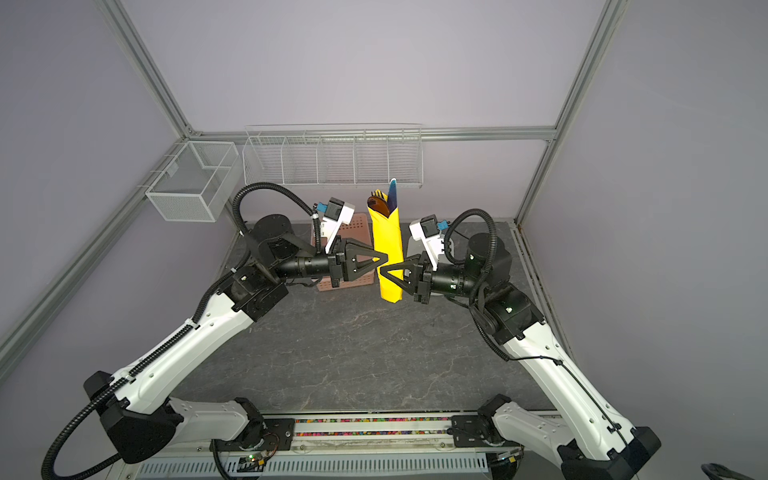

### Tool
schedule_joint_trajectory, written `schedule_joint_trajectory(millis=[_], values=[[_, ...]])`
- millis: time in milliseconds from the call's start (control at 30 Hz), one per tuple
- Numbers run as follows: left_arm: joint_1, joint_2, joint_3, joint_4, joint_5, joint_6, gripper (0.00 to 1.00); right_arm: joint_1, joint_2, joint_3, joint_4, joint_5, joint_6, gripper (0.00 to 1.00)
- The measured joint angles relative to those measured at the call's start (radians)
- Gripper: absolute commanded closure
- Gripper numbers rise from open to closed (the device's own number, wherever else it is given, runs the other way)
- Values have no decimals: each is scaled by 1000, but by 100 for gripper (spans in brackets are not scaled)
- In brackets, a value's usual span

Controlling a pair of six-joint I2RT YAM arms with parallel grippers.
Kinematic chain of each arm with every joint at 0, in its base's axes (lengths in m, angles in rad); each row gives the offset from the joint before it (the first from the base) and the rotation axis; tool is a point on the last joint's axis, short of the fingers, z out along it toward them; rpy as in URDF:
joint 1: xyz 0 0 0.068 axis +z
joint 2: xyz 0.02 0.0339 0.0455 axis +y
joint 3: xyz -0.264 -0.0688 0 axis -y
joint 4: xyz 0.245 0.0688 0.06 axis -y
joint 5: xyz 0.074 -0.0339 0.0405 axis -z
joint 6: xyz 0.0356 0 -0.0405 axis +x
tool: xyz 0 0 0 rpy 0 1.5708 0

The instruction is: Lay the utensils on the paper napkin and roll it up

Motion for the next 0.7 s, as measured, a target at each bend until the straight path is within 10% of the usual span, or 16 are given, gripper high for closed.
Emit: schedule_joint_trajectory(millis=[700], values=[[-6, -13, -3, -3, -17, 33, 100, 0, -5, 0, 5, 0, 5, 76]])
